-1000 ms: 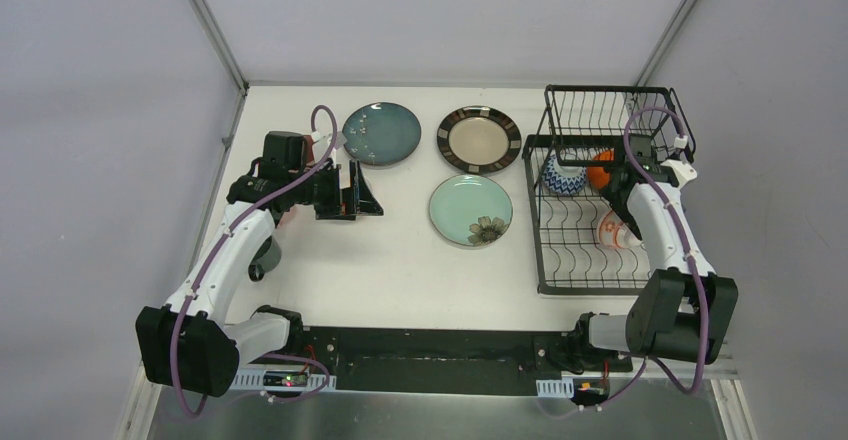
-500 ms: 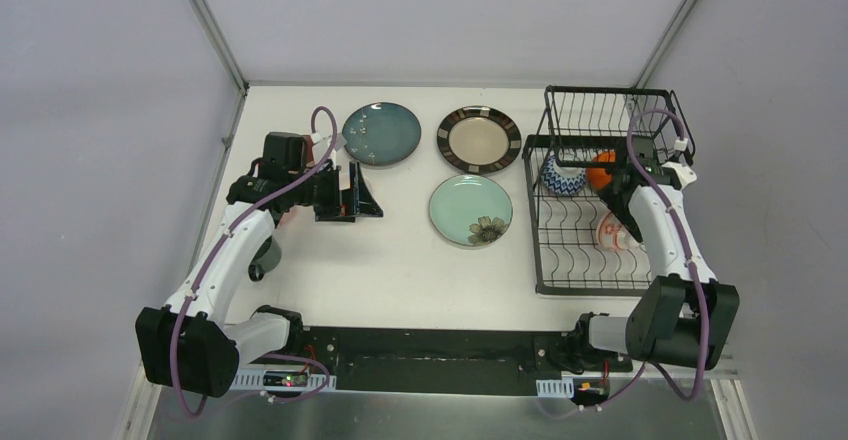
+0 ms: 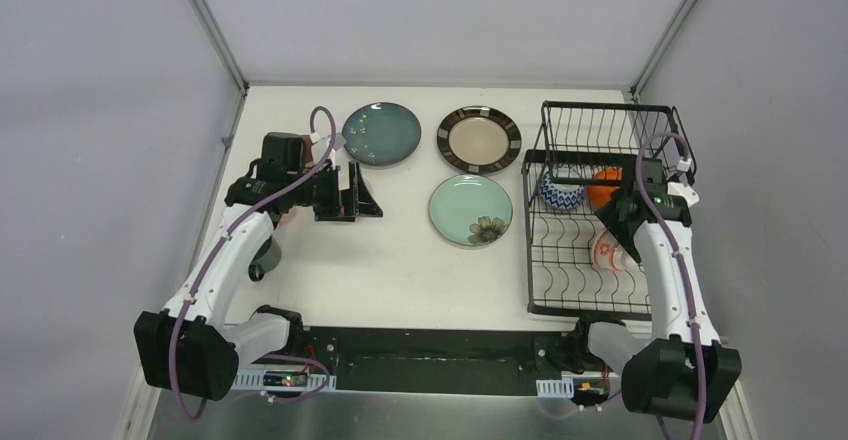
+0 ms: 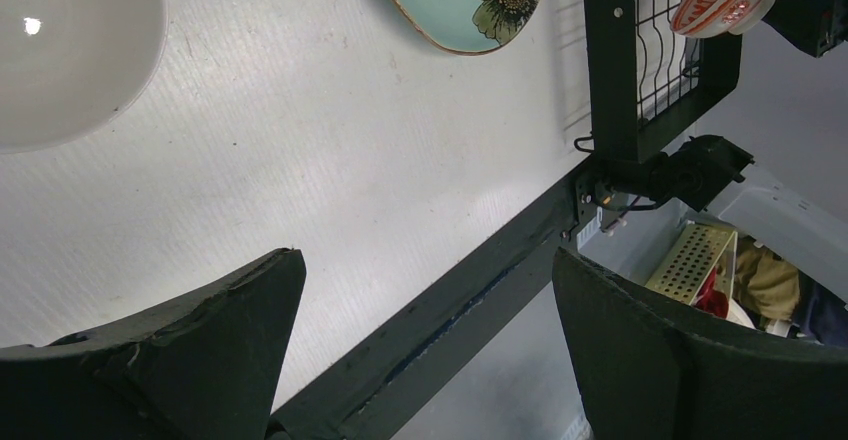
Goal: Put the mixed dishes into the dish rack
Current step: Turn the bowl upside down on the dish rack.
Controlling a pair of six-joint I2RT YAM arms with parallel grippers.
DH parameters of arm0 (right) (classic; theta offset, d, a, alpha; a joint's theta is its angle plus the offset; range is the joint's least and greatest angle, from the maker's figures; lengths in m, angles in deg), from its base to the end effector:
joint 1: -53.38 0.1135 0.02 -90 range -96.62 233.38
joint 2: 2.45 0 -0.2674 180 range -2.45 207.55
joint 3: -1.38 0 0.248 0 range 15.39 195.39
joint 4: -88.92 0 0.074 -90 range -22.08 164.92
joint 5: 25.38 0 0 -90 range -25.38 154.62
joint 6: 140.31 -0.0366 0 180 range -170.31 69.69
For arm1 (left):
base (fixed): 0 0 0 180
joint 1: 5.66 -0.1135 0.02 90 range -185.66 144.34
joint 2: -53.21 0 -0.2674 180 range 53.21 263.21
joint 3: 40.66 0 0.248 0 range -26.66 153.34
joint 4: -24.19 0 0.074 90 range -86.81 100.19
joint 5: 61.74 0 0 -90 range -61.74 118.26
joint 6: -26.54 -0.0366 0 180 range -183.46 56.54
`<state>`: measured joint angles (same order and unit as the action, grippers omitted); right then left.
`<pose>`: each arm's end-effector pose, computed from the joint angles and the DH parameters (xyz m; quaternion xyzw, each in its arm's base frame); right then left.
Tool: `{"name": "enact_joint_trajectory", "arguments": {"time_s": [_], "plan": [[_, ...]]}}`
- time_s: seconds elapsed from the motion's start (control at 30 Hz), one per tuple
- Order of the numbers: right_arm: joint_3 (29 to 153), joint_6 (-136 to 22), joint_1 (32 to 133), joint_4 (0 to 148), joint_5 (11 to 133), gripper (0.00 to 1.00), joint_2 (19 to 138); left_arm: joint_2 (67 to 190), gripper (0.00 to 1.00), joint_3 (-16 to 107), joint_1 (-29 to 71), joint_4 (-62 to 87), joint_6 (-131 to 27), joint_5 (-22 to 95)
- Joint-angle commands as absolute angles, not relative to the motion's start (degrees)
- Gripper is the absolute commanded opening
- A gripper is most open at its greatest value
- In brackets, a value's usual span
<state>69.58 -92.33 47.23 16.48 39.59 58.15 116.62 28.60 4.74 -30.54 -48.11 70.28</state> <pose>0.1774 -0.0347 0.2823 0.4319 0.8506 -0.1357 0.2674 0.2056 -0.0626 0.3017 0.0880 0.8787 -0.4003 0.2448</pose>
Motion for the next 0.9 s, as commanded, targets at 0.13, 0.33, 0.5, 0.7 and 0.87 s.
{"name": "enact_joint_trajectory", "arguments": {"time_s": [0.13,0.33,0.5,0.7,0.87], "plan": [[66.75,-88.12,47.06,38.59,46.13,0.82,48.41,115.14,0.99,30.17,4.36,-28.87,-49.14,71.83],[61.32,-89.83,47.06,45.59,50.86,0.95,45.33,114.97,0.99,30.03,4.36,-28.9,-49.21,71.22],[61.44,-89.75,47.06,43.7,48.83,0.99,45.0,115.51,0.99,30.2,4.36,-28.92,-49.22,71.24],[61.38,-89.3,46.97,41.67,48.5,1.0,43.68,115.89,0.99,30.2,4.36,-28.87,-49.29,71.23],[61.92,-86.14,46.97,40.72,49.35,0.96,41.22,116.3,0.99,30.29,4.36,-28.91,-49.25,71.53]]}}
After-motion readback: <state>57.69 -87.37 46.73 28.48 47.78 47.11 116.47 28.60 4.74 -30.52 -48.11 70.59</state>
